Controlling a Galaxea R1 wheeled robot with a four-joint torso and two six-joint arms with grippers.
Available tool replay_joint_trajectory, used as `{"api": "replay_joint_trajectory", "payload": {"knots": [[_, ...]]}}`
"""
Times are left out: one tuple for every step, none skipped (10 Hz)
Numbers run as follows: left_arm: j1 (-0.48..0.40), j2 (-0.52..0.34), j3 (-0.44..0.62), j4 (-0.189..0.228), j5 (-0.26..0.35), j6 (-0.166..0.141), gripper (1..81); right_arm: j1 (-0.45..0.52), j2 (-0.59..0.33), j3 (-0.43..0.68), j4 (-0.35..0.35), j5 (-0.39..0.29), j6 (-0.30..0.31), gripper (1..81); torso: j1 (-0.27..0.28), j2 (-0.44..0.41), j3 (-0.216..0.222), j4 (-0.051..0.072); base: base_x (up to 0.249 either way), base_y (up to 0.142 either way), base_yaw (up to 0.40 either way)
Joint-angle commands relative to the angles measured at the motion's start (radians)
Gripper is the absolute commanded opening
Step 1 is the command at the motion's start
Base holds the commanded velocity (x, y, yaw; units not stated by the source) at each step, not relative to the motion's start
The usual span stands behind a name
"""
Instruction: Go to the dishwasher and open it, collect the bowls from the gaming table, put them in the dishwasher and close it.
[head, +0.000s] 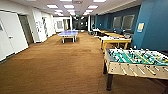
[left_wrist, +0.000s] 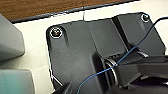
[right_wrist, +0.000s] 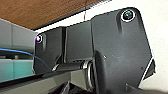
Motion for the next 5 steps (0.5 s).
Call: {"api": "replay_joint_trajectory", "payload": {"knots": [[-0.046,-0.007,-0.005,-0.001,0.043,-0.001,81.1,0.041,0.001,0.003,-0.020,-0.047,-0.005,81.1,0.000,0.000,0.000,0.000,0.000,0.000,0.084],[-0.046,-0.007,-0.005,-0.001,0.045,-0.001,81.1,0.041,0.001,0.003,-0.020,-0.047,-0.005,81.1,0.000,0.000,0.000,0.000,0.000,0.000,0.000],[-0.046,-0.007,-0.007,-0.001,0.043,-0.003,81.1,0.041,0.001,0.003,-0.020,-0.047,-0.006,81.1,0.000,0.000,0.000,0.000,0.000,0.000,0.000],[-0.046,-0.007,-0.007,-0.001,0.045,-0.003,81.1,0.041,0.001,0.002,-0.020,-0.047,-0.005,81.1,0.000,0.000,0.000,0.000,0.000,0.000,0.000],[-0.049,-0.007,-0.007,-0.002,0.045,-0.004,81.1,0.041,0.001,0.002,-0.020,-0.047,-0.005,81.1,0.000,0.000,0.000,0.000,0.000,0.000,-0.085]]}}
